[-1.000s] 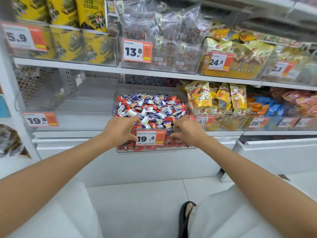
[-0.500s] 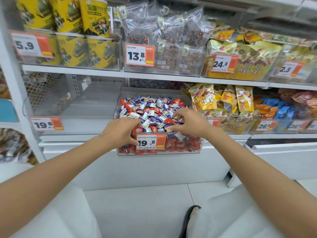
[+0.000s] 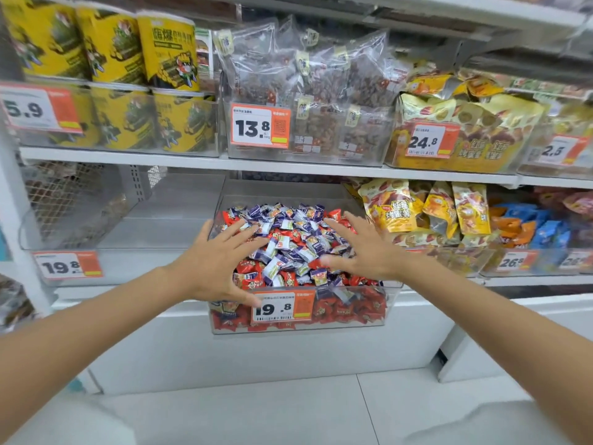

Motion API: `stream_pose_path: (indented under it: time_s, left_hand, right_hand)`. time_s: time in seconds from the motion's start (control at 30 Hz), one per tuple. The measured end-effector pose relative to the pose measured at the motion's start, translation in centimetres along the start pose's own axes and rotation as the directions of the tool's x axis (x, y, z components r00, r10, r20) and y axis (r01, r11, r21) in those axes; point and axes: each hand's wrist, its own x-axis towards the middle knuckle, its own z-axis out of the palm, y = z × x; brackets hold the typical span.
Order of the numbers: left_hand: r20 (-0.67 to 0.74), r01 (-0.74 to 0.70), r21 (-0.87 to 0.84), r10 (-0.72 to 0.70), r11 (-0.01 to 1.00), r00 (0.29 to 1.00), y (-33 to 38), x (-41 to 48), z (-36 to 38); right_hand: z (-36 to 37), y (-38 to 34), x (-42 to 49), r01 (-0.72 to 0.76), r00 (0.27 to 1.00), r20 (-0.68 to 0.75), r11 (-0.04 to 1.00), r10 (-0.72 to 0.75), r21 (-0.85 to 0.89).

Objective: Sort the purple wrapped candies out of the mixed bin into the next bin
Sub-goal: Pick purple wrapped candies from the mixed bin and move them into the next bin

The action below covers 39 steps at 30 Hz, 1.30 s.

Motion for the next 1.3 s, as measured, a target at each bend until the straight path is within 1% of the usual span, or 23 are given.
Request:
stream_pose_path:
  time_s: [0.07, 0.13, 0.17, 0.23, 0.33, 0.4, 0.47, 0.53, 0.57, 0.6, 0.67, 0.7, 0.73, 0.83, 0.87, 0.93, 0.97, 1.0, 1.03, 1.1, 1.2, 1.27, 1.3]
  left_hand:
    - [0.031, -0.050, 0.079, 0.047, 0.996, 0.998, 0.1, -0.3, 0.0]
    - [0.032, -0.053, 0.108, 0.050, 0.993, 0.998, 0.1, -0.2, 0.3]
    - [0.016, -0.044, 0.097, 0.043, 0.994, 0.999, -0.1, 0.0, 0.4]
    - [-0.015, -0.035, 0.079, 0.036, 0.996, 0.999, -0.3, 0.4, 0.4]
    - [-0.020, -0.028, 0.080, 0.029, 0.996, 0.999, -0.4, 0.7, 0.6]
    - [-0.014, -0.008, 0.093, 0.009, 0.996, 1.000, -0.3, 0.7, 0.6]
    - [-0.006, -0.004, 0.086, 0.005, 0.996, 1.000, -0.3, 0.7, 0.4]
    - [0.026, -0.023, 0.046, 0.022, 0.999, 0.999, 0.0, 0.5, -0.2]
    - [0.053, -0.022, -0.027, 0.023, 0.999, 0.998, 0.0, 0.6, -0.8]
    - [0.065, 0.000, -0.142, 0.010, 0.990, 0.998, -0.1, 0.8, -1.6]
    - [0.011, 0.034, -0.345, -0.032, 0.938, 0.999, -0.9, 2.4, -3.2]
    - [-0.023, 0.037, -0.385, -0.049, 0.922, 0.999, -1.5, 3.6, -3.8]
    - [-0.039, 0.046, -0.406, -0.067, 0.913, 0.997, -2.1, 4.9, -4.2]
    - [-0.027, 0.095, -0.489, -0.123, 0.867, 0.992, -2.5, 8.7, -3.6]
    - [0.003, 0.118, -0.511, -0.136, 0.851, 0.991, -2.2, 9.8, -2.9]
    - [0.090, 0.154, -0.494, -0.126, 0.856, 0.988, -1.5, 11.7, -1.1]
    - [0.120, 0.154, -0.445, -0.112, 0.882, 0.986, -1.3, 12.7, -0.4]
    - [0.136, 0.145, -0.385, -0.099, 0.912, 0.986, -1.2, 13.6, 0.2]
    - [0.137, 0.126, -0.346, -0.083, 0.930, 0.987, -1.1, 14.1, 0.2]
    - [0.066, 0.051, -0.387, -0.027, 0.921, 0.997, -1.2, 14.9, -0.6]
    - [-0.046, -0.041, -0.535, 0.020, 0.844, 0.999, -1.6, 15.1, -1.7]
    - [-0.089, -0.066, -0.581, 0.017, 0.811, 0.996, -2.1, 14.9, -2.0]
    - [-0.094, -0.055, -0.591, -0.002, 0.805, 0.996, -2.4, 14.6, -2.1]
  right_hand:
    - [1.1, 0.3, -1.7, 0.110, 0.994, 0.039, 0.984, -0.105, -0.140]
    - [2.5, 1.5, -2.3, 0.158, 0.986, 0.086, 0.954, -0.140, -0.256]
    - [3.0, 2.2, -2.1, 0.159, 0.986, 0.086, 0.947, -0.140, -0.279]
    - [3.6, 3.0, -1.2, 0.155, 0.987, 0.075, 0.949, -0.140, -0.275]
    - [3.5, 3.0, -0.5, 0.172, 0.985, 0.065, 0.944, -0.160, -0.282]
    - [3.6, 3.0, -0.5, 0.158, 0.987, 0.054, 0.952, -0.149, -0.261]
    - [3.4, 2.7, -0.6, 0.148, 0.988, 0.065, 0.963, -0.137, -0.223]
    - [2.3, 2.2, -0.7, 0.135, 0.989, 0.086, 0.981, -0.123, -0.142]
    - [1.4, 1.9, -0.5, 0.118, 0.991, 0.074, 0.989, -0.112, -0.089]
    - [0.1, 1.6, -0.1, 0.113, 0.993, 0.031, 0.993, -0.112, -0.037]
    - [-3.0, 1.2, 1.2, 0.116, 0.990, -0.085, 0.990, -0.109, 0.081]
    - [-4.2, 0.9, 1.9, 0.114, 0.988, -0.116, 0.985, -0.099, 0.133]
    - [-5.0, 0.5, 2.7, 0.107, 0.990, -0.114, 0.980, -0.088, 0.170]
    - [-3.8, -1.2, 4.6, 0.050, 0.999, -0.007, 0.948, -0.050, 0.315]
    - [-2.7, -1.6, 5.3, 0.045, 0.998, 0.027, 0.946, -0.056, 0.321]
    - [-0.4, -1.7, 6.7, 0.073, 0.992, 0.085, 0.974, -0.093, 0.215]
    - [0.3, -1.6, 7.3, 0.082, 0.991, 0.094, 0.982, -0.099, 0.169]
    - [0.6, -1.4, 7.8, 0.095, 0.990, 0.088, 0.982, -0.110, 0.166]
    - [0.7, -1.1, 8.3, 0.111, 0.989, 0.079, 0.974, -0.129, 0.199]
    - [0.1, -0.6, 8.7, 0.141, 0.986, 0.041, 0.947, -0.159, 0.288]
    - [-1.4, 0.6, 8.6, 0.118, 0.991, 0.007, 0.912, -0.131, 0.393]
    - [-2.2, 1.8, 8.5, 0.101, 0.993, 0.003, 0.861, -0.118, 0.499]
    - [-2.6, 2.2, 8.4, 0.079, 0.995, 0.008, 0.829, -0.100, 0.554]
